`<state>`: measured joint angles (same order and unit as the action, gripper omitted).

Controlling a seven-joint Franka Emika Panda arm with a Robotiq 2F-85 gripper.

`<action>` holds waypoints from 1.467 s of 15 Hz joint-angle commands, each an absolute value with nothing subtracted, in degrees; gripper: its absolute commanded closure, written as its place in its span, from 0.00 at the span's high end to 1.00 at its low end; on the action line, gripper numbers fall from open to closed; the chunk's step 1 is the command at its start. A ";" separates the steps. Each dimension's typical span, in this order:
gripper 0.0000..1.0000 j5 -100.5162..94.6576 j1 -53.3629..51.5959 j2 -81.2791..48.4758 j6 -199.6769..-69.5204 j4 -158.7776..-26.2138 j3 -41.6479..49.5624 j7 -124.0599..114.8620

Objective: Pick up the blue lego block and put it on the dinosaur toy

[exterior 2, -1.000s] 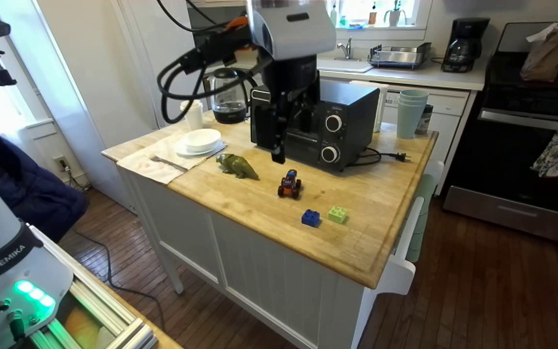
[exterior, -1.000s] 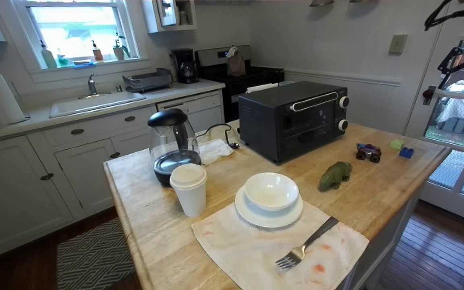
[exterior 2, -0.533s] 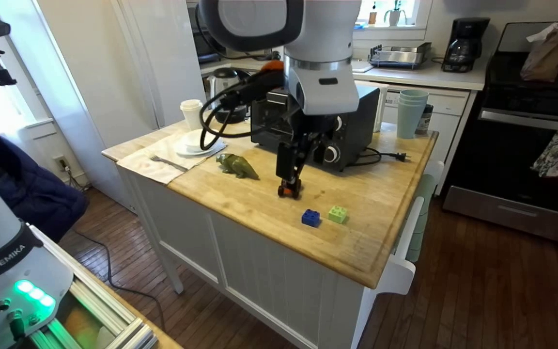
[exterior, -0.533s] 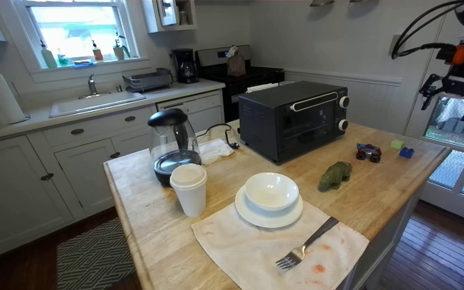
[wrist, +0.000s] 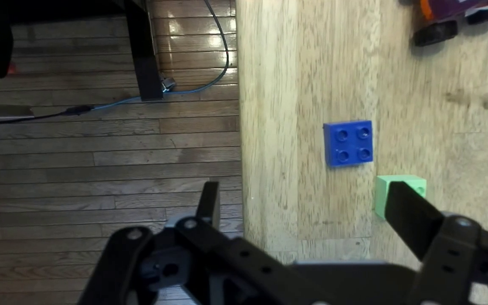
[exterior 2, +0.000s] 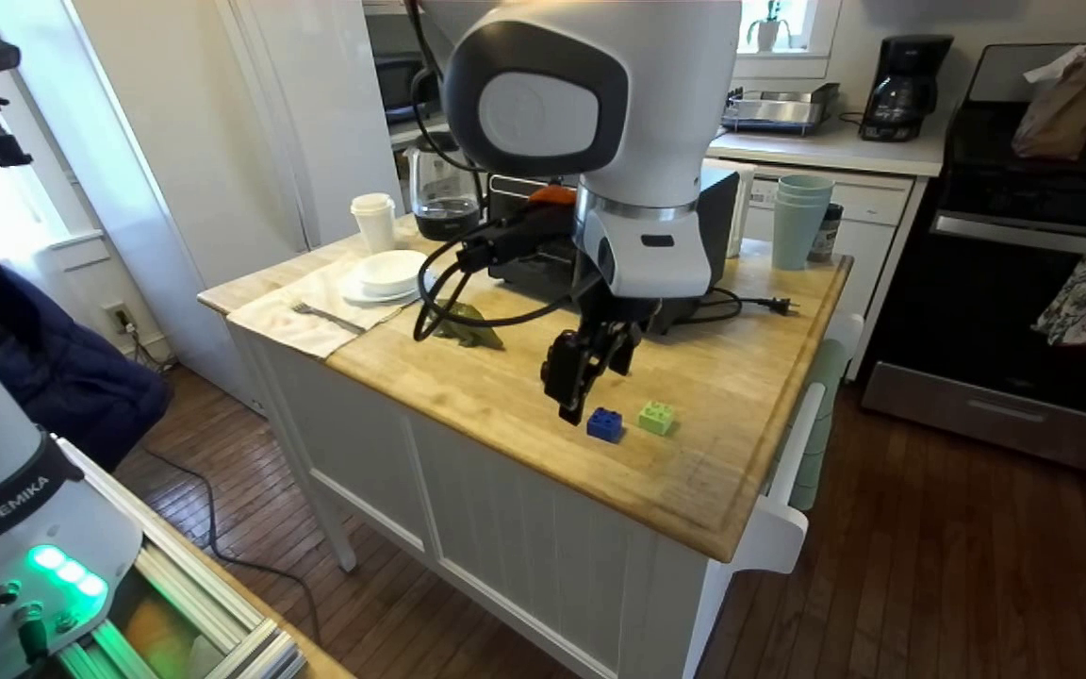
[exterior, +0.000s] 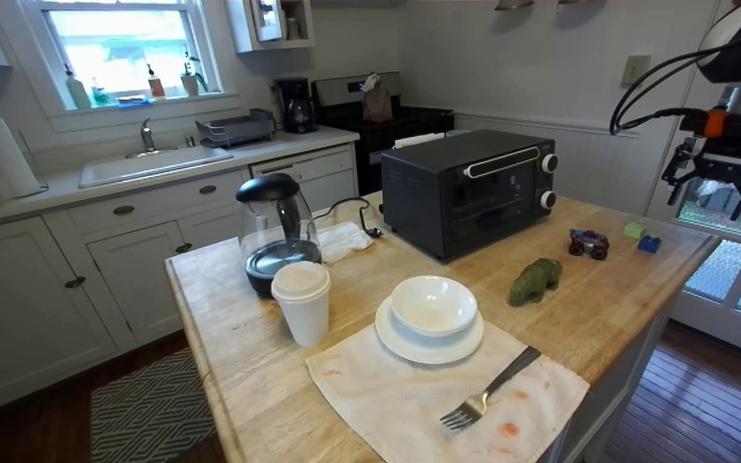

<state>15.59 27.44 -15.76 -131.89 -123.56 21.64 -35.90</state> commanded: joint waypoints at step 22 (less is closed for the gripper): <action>1.00 19.75 25.65 -19.15 -138.99 -124.71 20.72 -22.02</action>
